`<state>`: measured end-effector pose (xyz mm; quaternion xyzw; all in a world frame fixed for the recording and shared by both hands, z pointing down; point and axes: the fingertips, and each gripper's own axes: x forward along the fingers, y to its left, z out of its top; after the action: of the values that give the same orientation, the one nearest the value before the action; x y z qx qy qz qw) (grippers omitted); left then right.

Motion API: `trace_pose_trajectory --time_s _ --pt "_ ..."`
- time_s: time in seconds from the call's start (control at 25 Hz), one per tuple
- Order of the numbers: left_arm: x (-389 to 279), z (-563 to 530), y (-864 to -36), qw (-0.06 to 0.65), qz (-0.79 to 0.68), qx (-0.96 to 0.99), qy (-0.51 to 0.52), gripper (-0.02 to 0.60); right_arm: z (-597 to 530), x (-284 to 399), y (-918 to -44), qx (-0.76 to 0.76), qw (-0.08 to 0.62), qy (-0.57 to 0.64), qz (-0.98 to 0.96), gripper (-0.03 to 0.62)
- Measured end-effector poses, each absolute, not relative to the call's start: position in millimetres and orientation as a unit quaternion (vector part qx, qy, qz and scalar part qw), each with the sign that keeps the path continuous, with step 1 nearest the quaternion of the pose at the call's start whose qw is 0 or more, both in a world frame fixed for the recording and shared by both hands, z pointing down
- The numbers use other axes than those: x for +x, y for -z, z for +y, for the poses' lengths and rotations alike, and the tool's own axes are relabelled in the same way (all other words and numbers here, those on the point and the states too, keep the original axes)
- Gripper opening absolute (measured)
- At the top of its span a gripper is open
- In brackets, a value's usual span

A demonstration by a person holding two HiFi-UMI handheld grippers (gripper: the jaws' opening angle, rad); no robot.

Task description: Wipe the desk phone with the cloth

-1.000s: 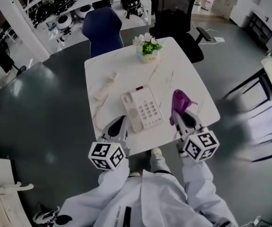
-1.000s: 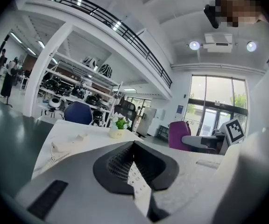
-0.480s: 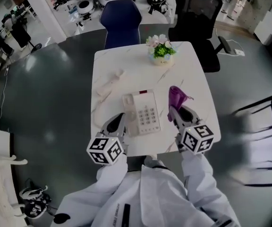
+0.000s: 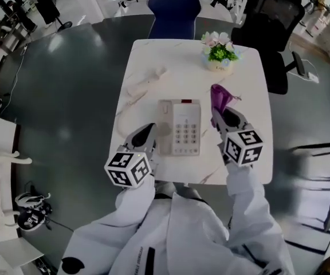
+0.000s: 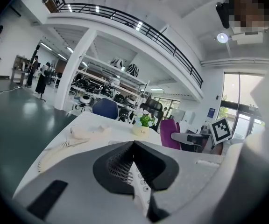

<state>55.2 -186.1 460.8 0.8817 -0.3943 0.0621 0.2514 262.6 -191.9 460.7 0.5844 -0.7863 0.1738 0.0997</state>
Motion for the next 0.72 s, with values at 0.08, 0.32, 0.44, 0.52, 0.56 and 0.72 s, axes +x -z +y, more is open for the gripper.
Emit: trace_pose_trajectory --time_s 0.08,0.32,0.44,0.52,0.56,0.72 --pt "56 -189 -466 0.255 -0.396 0.88 -0.065 -0.003 -206 262 -464 0.578 0.117 -0.16 -0.792 0.029" --pt "58 -196 -483 0.267 -0.393 0.877 -0.073 -0.003 -233 252 -481 0.558 0.177 -0.129 -0.8 0.029" --pt "54 -200 -491 0.277 -0.395 0.872 -0.078 -0.002 -242 242 -488 0.547 0.204 -0.116 -0.804 0.029" --pt "52 -203 -495 0.282 -0.395 0.871 -0.08 -0.002 -248 235 -492 0.536 0.226 -0.104 -0.807 0.029" --pt "52 -204 -497 0.284 -0.394 0.87 -0.082 -0.002 -251 232 -495 0.53 0.235 -0.097 -0.809 0.029" --pt "52 -204 -504 0.292 -0.386 0.871 -0.087 -0.002 -255 219 -507 0.506 0.267 -0.084 -0.816 0.029"
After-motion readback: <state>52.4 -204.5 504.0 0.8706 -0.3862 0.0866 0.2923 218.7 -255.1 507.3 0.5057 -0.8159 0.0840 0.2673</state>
